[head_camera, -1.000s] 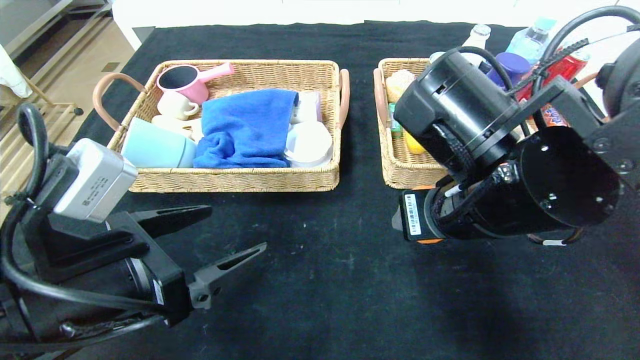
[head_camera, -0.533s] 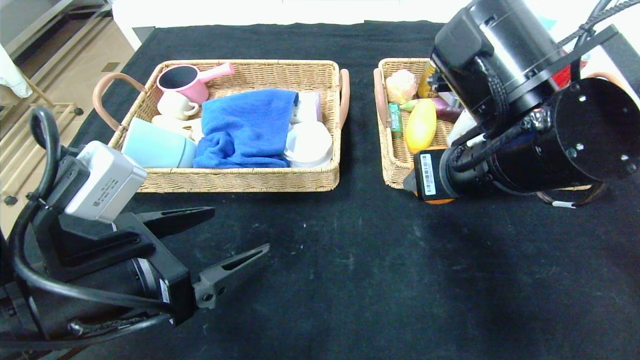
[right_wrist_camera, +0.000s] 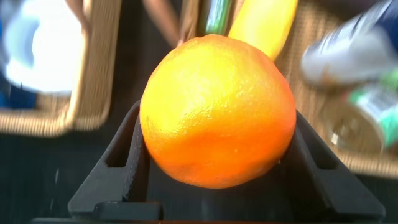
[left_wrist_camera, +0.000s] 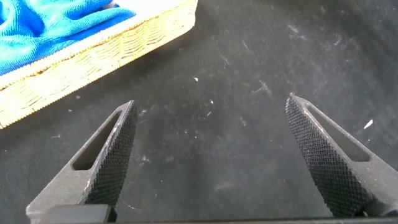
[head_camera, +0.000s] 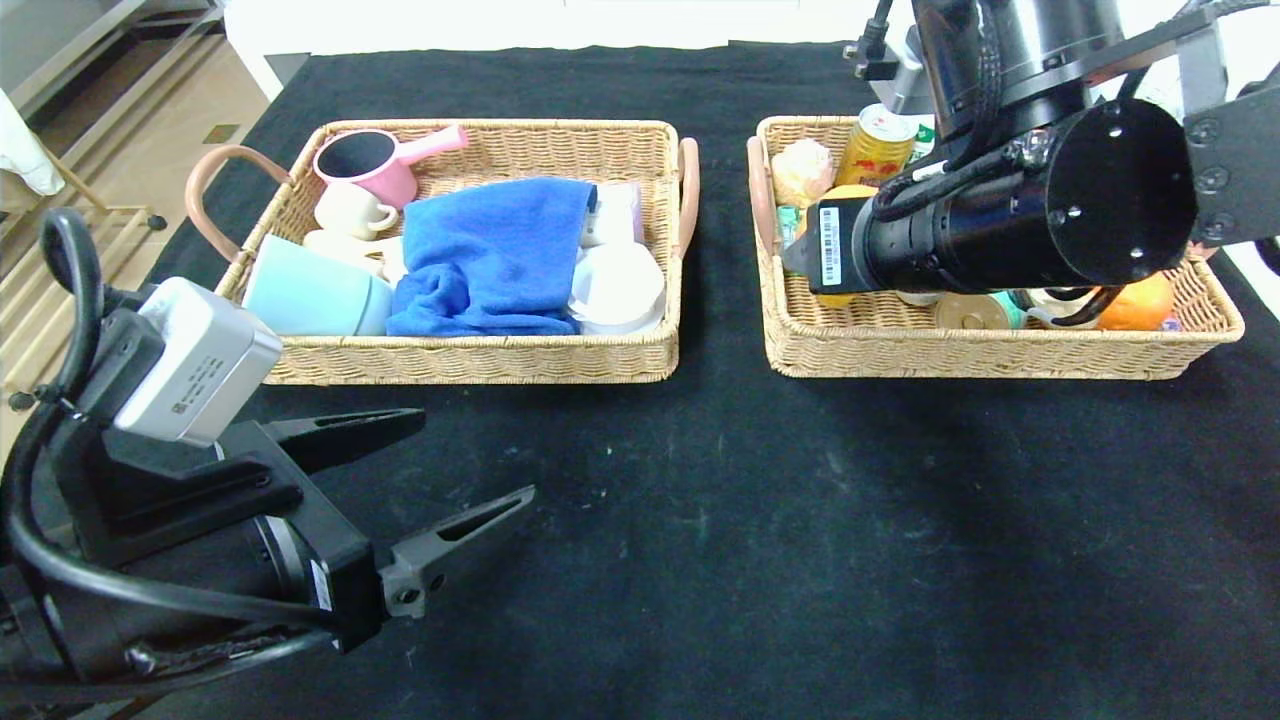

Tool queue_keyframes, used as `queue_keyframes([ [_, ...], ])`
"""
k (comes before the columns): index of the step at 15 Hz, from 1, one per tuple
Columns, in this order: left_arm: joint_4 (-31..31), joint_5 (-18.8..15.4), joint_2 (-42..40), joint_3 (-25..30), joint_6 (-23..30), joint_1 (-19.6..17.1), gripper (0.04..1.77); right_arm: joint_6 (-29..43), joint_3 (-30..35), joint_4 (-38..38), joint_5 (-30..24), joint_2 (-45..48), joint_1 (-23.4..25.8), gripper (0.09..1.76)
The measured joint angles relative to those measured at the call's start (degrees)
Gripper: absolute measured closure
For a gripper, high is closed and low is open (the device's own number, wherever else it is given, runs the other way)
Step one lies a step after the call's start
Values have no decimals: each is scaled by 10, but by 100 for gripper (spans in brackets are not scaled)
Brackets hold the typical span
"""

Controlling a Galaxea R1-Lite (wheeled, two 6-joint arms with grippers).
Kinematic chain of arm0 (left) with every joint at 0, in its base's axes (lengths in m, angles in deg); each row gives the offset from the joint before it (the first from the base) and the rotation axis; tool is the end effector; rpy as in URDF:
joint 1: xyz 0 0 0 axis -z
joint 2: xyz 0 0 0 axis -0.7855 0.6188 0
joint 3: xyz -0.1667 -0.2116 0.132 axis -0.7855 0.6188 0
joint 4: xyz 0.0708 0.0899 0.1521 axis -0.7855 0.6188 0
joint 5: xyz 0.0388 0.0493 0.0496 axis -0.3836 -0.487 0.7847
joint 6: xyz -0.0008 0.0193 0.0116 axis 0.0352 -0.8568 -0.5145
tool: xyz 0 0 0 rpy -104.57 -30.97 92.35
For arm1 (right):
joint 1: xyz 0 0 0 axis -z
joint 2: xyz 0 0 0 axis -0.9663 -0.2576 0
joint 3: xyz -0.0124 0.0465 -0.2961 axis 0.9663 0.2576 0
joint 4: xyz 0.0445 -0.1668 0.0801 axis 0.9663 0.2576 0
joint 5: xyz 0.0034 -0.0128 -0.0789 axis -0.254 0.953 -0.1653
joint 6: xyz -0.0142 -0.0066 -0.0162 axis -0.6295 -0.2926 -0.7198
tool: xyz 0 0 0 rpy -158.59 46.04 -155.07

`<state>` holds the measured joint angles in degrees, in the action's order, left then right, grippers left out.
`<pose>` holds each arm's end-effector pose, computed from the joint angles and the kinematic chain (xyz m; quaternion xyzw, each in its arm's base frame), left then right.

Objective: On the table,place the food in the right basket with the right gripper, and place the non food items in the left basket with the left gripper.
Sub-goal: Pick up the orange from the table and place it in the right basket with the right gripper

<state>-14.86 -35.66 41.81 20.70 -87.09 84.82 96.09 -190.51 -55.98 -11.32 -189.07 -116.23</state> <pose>0.1473 -0.0966 0.2301 0.0742 0.0619 -0.3020 0.9484 0.2758 0.2253 0.3304 -0.0013 0.1692 0.0601 0.9838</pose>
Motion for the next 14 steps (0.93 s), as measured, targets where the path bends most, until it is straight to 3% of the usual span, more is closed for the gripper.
queue_keyframes([
  [4, 0, 1, -1, 0, 0, 0, 9, -30, 4, -131, 0, -30, 37, 62],
  [7, 0, 1, -1, 0, 0, 0, 9, -37, 9, -188, -3, -50, 56, 62],
  [14, -1, 1, -1, 0, 0, 0, 9, -46, 14, -228, -4, -74, 65, 62],
])
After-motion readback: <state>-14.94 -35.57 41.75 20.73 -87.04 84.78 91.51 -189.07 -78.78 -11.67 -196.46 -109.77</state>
